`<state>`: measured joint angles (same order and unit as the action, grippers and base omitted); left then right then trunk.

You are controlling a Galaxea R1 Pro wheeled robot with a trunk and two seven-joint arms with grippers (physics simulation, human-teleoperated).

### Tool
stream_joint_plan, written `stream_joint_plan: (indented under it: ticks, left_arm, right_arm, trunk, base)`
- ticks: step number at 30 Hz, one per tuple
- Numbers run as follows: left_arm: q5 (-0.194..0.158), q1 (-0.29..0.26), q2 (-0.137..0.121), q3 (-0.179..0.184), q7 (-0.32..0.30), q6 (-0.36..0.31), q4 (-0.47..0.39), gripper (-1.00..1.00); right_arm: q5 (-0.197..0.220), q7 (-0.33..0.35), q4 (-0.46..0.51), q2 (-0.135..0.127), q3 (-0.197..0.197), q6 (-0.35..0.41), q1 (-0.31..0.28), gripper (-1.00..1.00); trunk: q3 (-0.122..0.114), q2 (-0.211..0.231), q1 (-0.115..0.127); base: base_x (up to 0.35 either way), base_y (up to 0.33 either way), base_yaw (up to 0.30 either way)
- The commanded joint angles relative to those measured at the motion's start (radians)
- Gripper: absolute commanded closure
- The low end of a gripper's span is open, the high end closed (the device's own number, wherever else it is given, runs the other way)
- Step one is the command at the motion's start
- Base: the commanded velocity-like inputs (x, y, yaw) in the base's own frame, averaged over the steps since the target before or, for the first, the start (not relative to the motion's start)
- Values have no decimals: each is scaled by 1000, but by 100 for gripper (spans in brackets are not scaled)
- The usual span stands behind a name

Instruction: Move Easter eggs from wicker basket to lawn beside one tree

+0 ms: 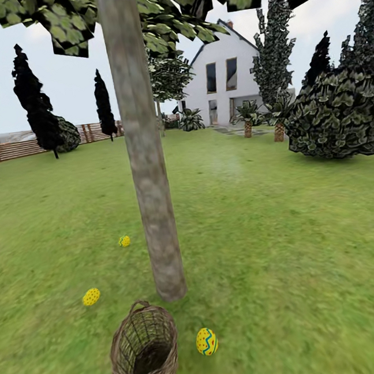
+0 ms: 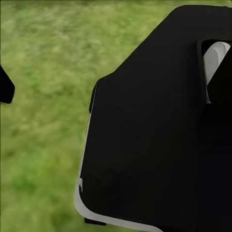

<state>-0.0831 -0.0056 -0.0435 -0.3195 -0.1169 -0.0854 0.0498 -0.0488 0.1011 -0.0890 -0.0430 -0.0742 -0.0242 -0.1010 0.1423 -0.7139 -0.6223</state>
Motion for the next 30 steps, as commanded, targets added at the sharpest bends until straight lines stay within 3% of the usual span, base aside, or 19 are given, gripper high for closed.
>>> stream_joint_plan:
  ticks: [1,11,30]
  left_arm:
    - [-9,-1,-1,-3,-4,-4,1,-100]
    - [-10,-1,-4,-3,-1,-4,1,-100]
    - [-15,-1,0,-7,2,1,1,-100]
  right_arm:
    - [-5,2,-3,0,-7,-2,-2,-100]
    - [-6,-6,-3,2,-7,-1,-2,-100]
    - [-6,-9,2,-5,-7,-3,-2,-100]
  trunk:
    - [1,-1,0]
    - [1,-1,0]
    - [1,-1,0]
  base:
    - [0,337,-300]
    - [0,310,-205]
    - [0,14,-3]
